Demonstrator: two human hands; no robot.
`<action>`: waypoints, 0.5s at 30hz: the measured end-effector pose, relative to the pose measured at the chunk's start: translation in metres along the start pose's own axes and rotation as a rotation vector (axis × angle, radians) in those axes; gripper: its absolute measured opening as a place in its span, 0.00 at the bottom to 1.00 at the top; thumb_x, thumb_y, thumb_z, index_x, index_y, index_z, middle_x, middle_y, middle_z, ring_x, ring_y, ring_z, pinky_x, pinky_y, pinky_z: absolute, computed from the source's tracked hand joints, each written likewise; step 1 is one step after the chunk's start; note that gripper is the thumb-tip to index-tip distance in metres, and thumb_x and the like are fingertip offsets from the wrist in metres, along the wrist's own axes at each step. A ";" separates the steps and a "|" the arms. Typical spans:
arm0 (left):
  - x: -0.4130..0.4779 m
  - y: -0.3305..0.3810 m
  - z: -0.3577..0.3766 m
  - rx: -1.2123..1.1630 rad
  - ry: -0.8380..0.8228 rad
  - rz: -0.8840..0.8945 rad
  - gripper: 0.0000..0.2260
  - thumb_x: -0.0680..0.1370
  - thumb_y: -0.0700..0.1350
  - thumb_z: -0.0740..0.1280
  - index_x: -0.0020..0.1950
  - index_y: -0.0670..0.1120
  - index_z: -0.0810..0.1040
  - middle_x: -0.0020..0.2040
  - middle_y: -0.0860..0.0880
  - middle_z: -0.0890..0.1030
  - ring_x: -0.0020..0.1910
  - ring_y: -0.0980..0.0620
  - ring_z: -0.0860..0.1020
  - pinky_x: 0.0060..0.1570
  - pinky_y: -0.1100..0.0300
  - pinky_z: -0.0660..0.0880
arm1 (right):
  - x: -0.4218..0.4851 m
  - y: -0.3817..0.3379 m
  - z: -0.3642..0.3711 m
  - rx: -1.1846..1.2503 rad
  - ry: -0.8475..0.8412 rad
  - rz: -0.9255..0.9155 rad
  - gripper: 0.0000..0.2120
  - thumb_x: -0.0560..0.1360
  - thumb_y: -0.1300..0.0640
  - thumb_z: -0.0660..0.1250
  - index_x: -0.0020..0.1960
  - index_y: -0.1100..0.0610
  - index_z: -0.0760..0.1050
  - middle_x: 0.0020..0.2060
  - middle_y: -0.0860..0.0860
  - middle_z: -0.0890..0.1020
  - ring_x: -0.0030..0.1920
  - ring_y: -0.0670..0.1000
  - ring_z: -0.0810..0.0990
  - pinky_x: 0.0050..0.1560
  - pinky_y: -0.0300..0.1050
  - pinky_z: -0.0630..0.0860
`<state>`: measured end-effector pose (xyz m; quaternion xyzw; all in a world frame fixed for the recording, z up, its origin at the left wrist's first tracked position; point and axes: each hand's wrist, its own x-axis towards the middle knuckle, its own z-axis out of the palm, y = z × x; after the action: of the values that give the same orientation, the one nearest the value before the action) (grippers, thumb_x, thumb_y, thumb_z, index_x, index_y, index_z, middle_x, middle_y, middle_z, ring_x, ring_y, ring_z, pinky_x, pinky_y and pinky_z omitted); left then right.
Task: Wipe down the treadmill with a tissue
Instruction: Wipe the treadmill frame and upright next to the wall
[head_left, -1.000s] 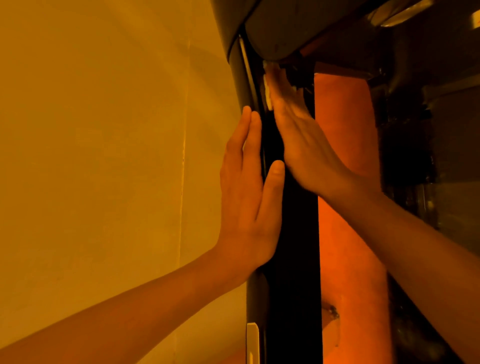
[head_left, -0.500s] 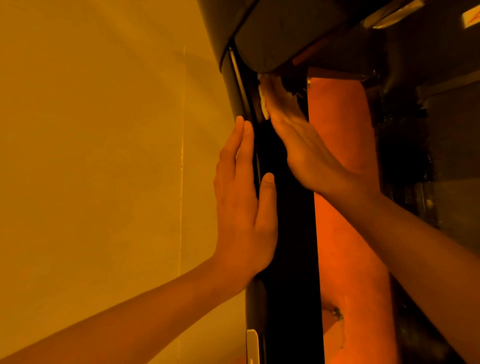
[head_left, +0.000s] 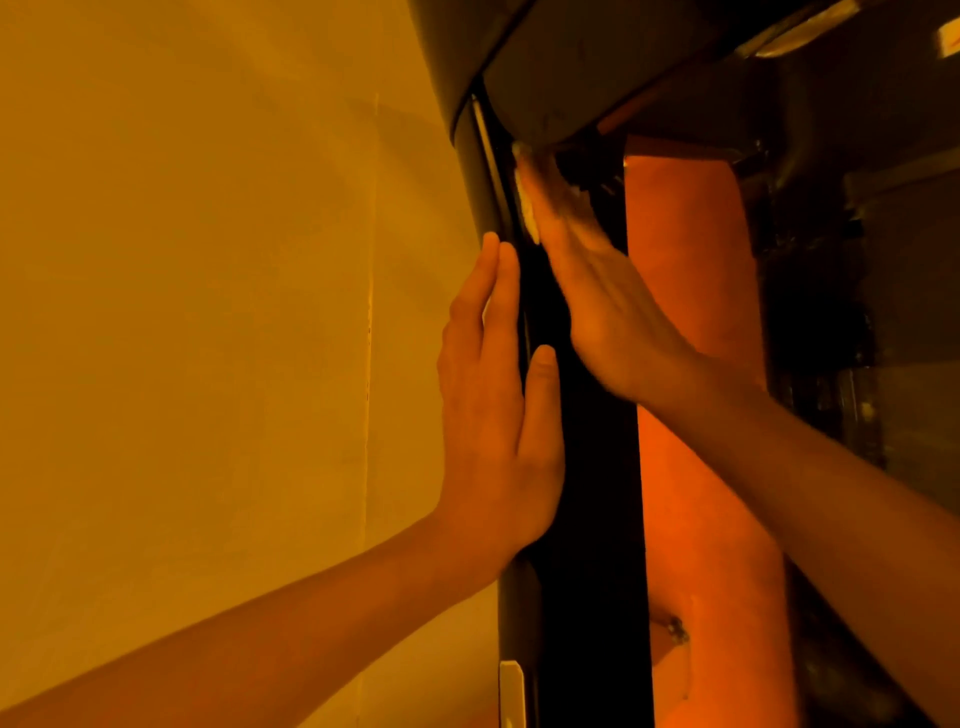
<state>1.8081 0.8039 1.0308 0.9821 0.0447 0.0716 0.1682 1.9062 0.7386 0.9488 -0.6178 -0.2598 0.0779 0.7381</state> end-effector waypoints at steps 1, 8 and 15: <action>-0.001 0.000 0.000 0.002 -0.002 -0.001 0.26 0.84 0.38 0.59 0.81 0.35 0.59 0.82 0.40 0.59 0.82 0.48 0.57 0.79 0.46 0.58 | 0.005 0.002 -0.001 -0.009 0.007 0.006 0.25 0.87 0.60 0.45 0.83 0.62 0.47 0.84 0.57 0.50 0.84 0.53 0.47 0.83 0.55 0.43; -0.001 0.000 0.001 -0.014 0.018 -0.001 0.25 0.84 0.38 0.59 0.81 0.36 0.59 0.82 0.39 0.59 0.82 0.49 0.58 0.79 0.46 0.59 | -0.128 -0.006 0.035 0.053 -0.042 0.115 0.29 0.87 0.42 0.38 0.84 0.53 0.42 0.84 0.45 0.41 0.84 0.50 0.41 0.81 0.58 0.38; 0.000 -0.001 0.001 -0.012 0.026 0.010 0.25 0.84 0.37 0.60 0.81 0.35 0.60 0.81 0.38 0.60 0.82 0.46 0.59 0.79 0.47 0.60 | -0.011 0.011 0.007 -0.051 0.003 0.100 0.31 0.85 0.46 0.39 0.84 0.58 0.44 0.84 0.54 0.45 0.84 0.51 0.42 0.82 0.57 0.39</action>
<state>1.8078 0.8043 1.0297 0.9803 0.0413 0.0853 0.1733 1.8962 0.7424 0.9356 -0.6485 -0.2293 0.1069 0.7179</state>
